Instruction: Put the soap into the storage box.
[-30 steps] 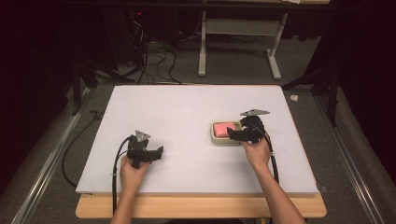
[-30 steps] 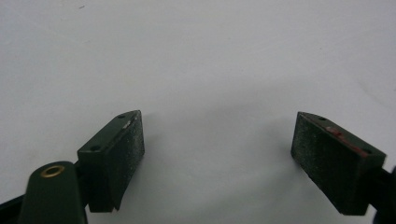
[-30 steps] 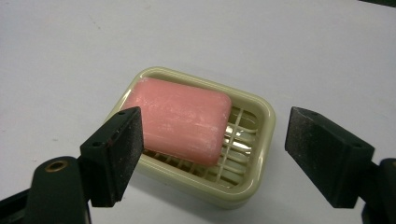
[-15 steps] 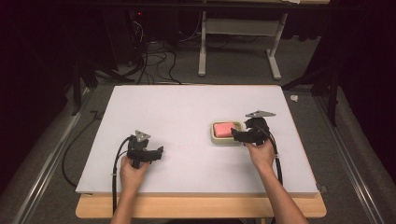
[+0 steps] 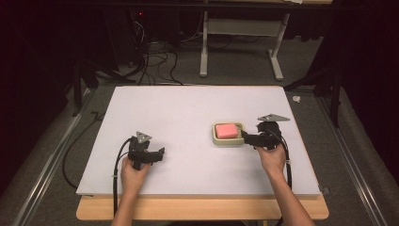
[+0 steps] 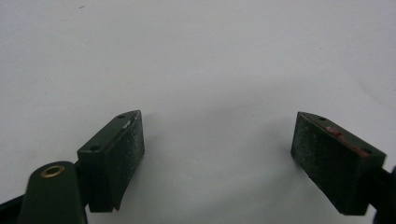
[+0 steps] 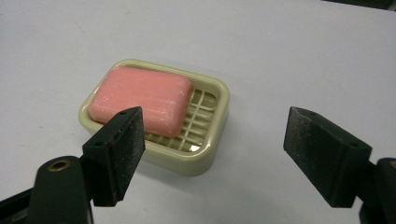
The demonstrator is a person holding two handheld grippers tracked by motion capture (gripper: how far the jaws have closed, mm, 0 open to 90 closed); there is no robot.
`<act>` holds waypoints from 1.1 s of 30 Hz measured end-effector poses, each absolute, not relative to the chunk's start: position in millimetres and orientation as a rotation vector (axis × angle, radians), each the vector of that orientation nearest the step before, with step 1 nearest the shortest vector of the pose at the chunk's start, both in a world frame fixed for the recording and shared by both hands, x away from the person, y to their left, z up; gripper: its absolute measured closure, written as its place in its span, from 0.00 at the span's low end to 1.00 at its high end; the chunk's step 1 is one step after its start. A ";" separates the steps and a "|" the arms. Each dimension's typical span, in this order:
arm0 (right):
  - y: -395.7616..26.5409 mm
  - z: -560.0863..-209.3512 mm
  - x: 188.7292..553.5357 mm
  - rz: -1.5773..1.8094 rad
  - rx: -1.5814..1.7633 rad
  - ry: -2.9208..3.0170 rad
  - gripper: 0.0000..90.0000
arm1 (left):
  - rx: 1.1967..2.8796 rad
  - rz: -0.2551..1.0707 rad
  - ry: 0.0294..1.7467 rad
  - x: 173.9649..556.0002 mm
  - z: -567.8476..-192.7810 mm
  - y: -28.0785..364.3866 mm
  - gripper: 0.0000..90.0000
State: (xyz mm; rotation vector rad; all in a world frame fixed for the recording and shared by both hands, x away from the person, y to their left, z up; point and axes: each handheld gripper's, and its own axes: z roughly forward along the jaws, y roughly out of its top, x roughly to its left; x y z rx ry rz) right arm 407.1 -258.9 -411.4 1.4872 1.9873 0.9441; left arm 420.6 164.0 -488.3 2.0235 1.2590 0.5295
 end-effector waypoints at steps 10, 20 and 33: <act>-275.6 -413.9 397.8 0.958 1.516 1.956 0.24 | 2.025 0.530 1.259 420.6 -488.2 164.0 0.20; -282.2 -412.5 392.5 0.962 1.519 1.938 0.24 | 2.024 0.530 1.259 420.6 -488.3 163.9 0.20; -296.6 -411.3 379.0 0.990 1.522 1.905 0.24 | 2.025 0.531 1.259 420.5 -488.2 164.0 0.20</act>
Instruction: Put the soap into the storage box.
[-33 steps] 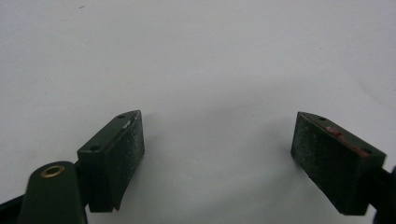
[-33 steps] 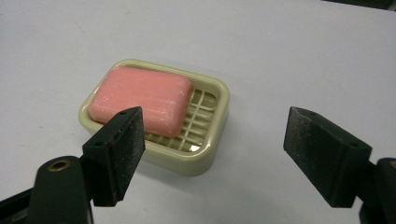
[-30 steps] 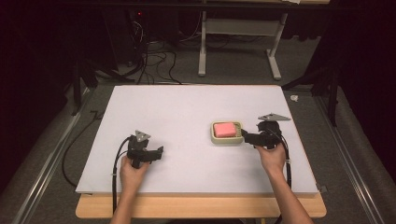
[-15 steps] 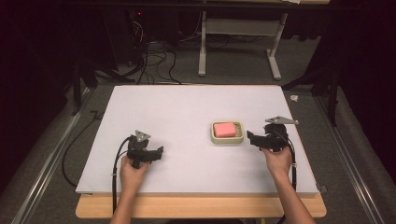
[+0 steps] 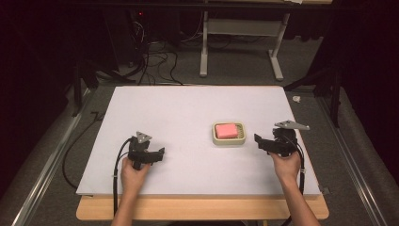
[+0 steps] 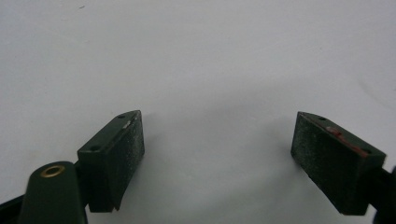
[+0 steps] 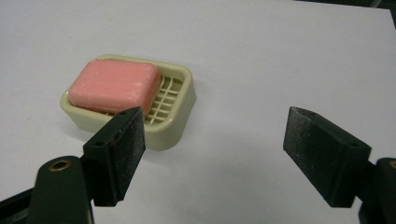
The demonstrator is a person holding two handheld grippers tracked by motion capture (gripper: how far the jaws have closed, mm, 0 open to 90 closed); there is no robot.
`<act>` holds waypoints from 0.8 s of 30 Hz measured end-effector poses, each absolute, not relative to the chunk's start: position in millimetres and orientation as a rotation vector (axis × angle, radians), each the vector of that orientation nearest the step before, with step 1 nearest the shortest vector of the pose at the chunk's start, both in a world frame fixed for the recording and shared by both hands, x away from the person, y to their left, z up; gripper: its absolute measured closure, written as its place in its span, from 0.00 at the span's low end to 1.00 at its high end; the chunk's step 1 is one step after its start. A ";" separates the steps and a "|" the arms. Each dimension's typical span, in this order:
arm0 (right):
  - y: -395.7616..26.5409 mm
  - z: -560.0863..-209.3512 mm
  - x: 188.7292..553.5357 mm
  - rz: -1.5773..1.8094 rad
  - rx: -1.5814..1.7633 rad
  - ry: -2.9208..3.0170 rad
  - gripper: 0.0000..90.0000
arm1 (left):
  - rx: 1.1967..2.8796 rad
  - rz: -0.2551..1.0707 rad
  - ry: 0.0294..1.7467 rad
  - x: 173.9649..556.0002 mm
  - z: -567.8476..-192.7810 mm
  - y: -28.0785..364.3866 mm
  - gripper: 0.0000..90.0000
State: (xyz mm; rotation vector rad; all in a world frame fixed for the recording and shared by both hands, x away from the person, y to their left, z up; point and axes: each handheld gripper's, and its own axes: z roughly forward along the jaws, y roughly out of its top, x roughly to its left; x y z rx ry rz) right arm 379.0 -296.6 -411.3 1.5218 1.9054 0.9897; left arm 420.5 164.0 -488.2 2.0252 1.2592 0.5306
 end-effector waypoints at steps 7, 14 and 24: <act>-306.2 -413.6 372.4 1.002 1.534 1.886 0.24 | 2.024 0.531 1.259 420.5 -488.3 163.9 0.20; -312.4 -418.0 368.1 1.011 1.554 1.872 0.24 | 2.024 0.531 1.259 420.5 -488.3 163.9 0.20; -320.5 -425.0 362.0 1.010 1.578 1.862 0.24 | 2.024 0.532 1.259 420.5 -488.3 163.8 0.20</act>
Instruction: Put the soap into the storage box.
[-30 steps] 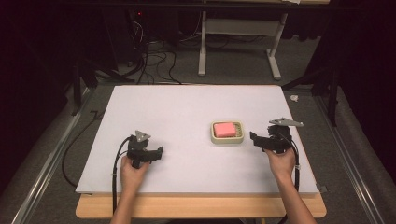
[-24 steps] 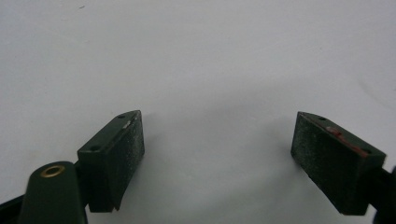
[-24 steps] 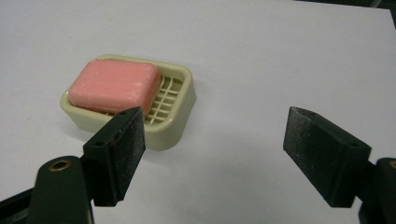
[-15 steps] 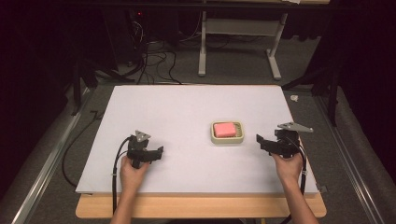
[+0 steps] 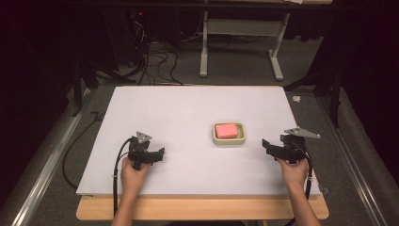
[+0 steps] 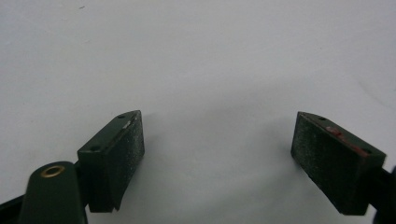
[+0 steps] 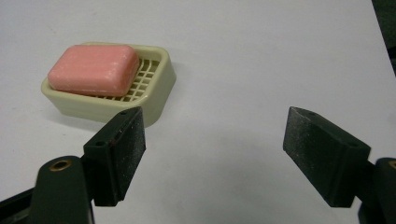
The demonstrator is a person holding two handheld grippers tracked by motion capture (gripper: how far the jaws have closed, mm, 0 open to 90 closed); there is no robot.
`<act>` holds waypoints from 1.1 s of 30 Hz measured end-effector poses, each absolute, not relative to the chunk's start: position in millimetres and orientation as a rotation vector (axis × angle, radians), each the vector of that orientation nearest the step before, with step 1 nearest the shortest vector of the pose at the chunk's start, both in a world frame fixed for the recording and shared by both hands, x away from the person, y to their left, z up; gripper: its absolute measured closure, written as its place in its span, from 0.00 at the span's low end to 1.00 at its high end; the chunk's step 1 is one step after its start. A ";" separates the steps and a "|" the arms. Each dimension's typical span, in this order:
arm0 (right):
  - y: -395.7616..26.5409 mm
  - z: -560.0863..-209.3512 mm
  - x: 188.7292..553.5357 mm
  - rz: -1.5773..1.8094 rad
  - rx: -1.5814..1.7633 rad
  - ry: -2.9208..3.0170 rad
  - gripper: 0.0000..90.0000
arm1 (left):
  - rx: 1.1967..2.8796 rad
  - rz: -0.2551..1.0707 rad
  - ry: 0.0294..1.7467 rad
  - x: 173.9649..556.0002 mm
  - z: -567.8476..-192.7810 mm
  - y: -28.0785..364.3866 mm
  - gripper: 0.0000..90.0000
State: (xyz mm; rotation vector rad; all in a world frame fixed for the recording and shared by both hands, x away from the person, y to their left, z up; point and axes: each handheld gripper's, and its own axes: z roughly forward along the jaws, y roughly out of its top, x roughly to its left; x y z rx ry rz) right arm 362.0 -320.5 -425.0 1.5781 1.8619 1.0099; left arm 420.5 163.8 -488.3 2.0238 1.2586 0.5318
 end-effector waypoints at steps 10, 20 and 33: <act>-326.3 -432.1 356.8 1.020 1.604 1.857 0.24 | 2.024 0.532 1.258 420.5 -488.3 163.9 0.20; -325.7 -437.1 354.5 1.024 1.610 1.862 0.24 | 2.024 0.531 1.258 420.4 -488.3 163.9 0.20; -325.2 -446.5 352.5 1.029 1.631 1.868 0.24 | 2.024 0.532 1.258 420.4 -488.3 163.8 0.20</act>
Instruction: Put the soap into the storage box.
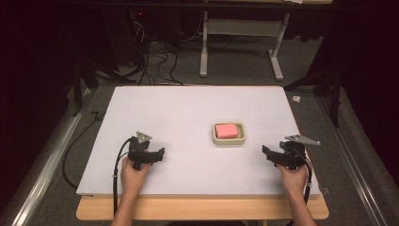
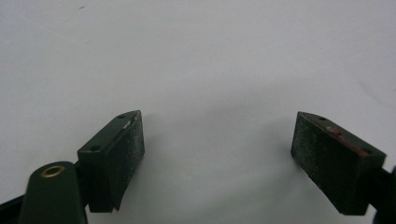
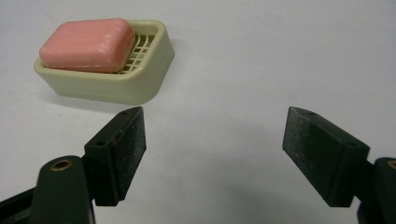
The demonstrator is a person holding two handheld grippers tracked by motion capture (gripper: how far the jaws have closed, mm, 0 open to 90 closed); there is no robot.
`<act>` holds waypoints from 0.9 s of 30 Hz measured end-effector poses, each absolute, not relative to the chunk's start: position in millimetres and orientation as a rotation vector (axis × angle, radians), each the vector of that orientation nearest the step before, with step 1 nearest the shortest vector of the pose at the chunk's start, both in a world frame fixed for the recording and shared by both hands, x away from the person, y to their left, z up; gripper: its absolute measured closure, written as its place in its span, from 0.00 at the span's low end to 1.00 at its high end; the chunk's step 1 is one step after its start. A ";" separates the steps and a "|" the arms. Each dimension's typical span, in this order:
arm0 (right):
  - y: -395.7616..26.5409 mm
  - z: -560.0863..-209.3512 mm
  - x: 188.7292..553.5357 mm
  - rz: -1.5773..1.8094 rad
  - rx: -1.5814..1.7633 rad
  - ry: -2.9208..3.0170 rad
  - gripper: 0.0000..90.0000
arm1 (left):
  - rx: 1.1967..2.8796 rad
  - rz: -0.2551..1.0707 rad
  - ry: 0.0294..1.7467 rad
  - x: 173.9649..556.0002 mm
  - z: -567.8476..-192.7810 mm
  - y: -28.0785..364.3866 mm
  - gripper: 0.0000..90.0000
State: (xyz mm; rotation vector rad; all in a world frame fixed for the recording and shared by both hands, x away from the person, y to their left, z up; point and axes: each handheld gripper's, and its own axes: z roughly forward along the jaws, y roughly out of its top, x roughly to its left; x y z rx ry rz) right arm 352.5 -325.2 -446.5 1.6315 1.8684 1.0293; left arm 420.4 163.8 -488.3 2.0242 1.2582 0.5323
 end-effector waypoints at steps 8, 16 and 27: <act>-323.5 -452.0 352.9 1.006 1.638 1.878 0.25 | 2.024 0.532 1.258 420.4 -488.3 163.8 0.20; -323.1 -458.0 354.3 0.979 1.641 1.888 0.25 | 2.024 0.532 1.258 420.4 -488.3 163.8 0.20; -320.5 -464.9 357.2 0.934 1.641 1.893 0.25 | 2.024 0.532 1.258 420.4 -488.3 163.8 0.20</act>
